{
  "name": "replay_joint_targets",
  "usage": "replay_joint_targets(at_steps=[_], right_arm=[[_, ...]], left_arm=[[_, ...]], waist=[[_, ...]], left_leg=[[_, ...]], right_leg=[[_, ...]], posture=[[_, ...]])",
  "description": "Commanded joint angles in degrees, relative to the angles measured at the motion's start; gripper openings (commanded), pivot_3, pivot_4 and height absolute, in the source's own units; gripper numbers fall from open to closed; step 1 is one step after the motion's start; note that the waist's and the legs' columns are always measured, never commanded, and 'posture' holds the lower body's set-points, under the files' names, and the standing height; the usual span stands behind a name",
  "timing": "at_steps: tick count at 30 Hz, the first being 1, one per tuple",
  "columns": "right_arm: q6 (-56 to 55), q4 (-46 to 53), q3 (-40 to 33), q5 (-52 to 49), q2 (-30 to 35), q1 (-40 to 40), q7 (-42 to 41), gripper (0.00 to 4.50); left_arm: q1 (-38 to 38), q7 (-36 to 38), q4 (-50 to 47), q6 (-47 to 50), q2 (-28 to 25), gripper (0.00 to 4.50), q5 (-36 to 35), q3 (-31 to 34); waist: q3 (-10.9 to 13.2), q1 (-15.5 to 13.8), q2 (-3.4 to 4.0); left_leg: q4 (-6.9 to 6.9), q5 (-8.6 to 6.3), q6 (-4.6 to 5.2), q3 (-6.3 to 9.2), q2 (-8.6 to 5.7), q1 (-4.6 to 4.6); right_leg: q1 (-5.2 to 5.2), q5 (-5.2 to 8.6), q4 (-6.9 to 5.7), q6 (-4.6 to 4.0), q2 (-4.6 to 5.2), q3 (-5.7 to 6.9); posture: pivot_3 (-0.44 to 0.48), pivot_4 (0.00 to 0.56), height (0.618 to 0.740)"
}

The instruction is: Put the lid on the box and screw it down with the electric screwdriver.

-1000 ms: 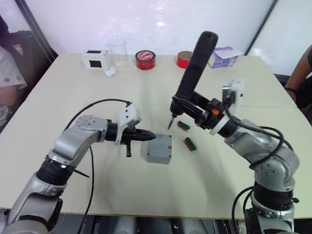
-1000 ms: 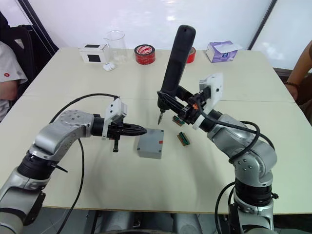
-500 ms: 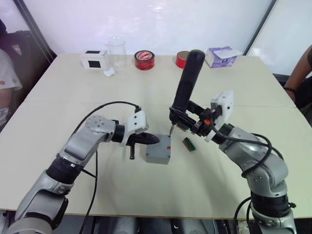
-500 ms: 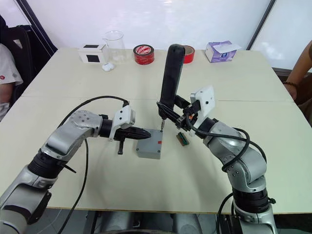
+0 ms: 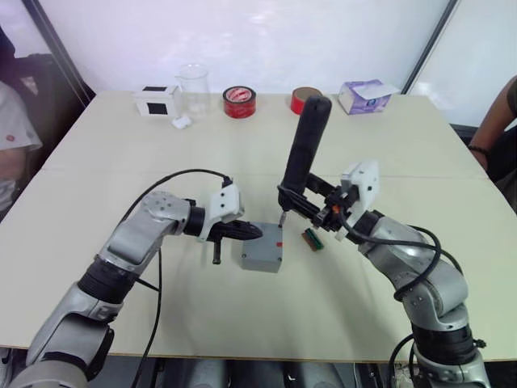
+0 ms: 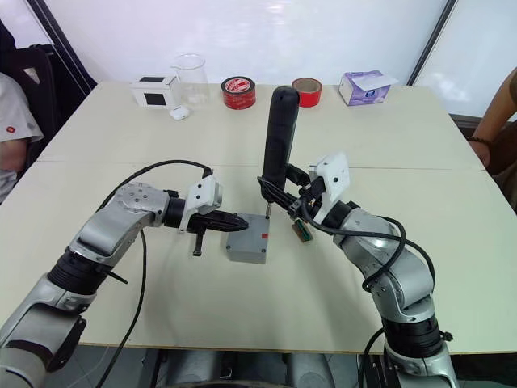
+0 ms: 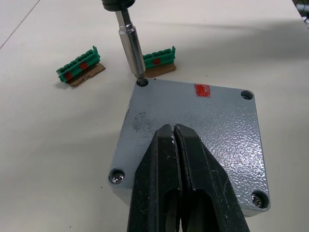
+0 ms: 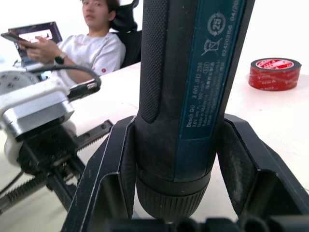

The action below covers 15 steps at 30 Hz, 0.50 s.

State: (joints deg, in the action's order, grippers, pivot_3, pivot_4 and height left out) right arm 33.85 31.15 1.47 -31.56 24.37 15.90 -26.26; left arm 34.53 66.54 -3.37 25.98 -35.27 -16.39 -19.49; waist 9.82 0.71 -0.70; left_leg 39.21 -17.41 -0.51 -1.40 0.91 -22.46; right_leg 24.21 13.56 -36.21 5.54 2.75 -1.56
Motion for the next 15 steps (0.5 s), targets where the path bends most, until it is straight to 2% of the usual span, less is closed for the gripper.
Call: replay_joint_targets(at_steps=[1, 8, 15], right_arm=[[1.68, -0.27, 2.93, 3.1, 1.7, -1.39, 0.0, 1.83], [4.15, -2.94, 6.54, 6.77, 1.13, -0.5, 2.61, 1.83], [5.26, -4.04, 6.14, 5.6, -1.89, -0.3, 3.85, 1.83]], left_arm=[[-0.55, -0.19, -0.26, 1.37, 0.29, 0.0, 1.44, -1.01], [-0.77, -0.34, -0.14, 1.89, 0.96, 0.0, 2.29, -1.15], [-1.53, -0.41, -0.49, 2.08, 1.48, 0.0, 2.87, -1.07]], waist=[[-0.06, 0.0, -0.02], [-0.65, -0.03, -0.1], [-0.76, -0.09, -0.11]], left_leg=[[0.0, 0.0, 0.0, 0.0, 0.0, 0.04], [0.0, 0.0, 0.0, 0.02, 0.02, 0.19], [-0.01, -0.02, 0.02, 0.04, 0.03, 0.53]], right_leg=[[-0.04, 0.0, 0.0, 0.0, 0.0, 0.0], [-0.21, 0.01, -0.02, -0.01, -0.02, 0.0], [-0.58, 0.11, 0.06, -0.19, -0.01, 0.01]], posture=[[0.0, 0.15, 0.74], [0.0, 0.15, 0.74], [0.0, 0.15, 0.74]])
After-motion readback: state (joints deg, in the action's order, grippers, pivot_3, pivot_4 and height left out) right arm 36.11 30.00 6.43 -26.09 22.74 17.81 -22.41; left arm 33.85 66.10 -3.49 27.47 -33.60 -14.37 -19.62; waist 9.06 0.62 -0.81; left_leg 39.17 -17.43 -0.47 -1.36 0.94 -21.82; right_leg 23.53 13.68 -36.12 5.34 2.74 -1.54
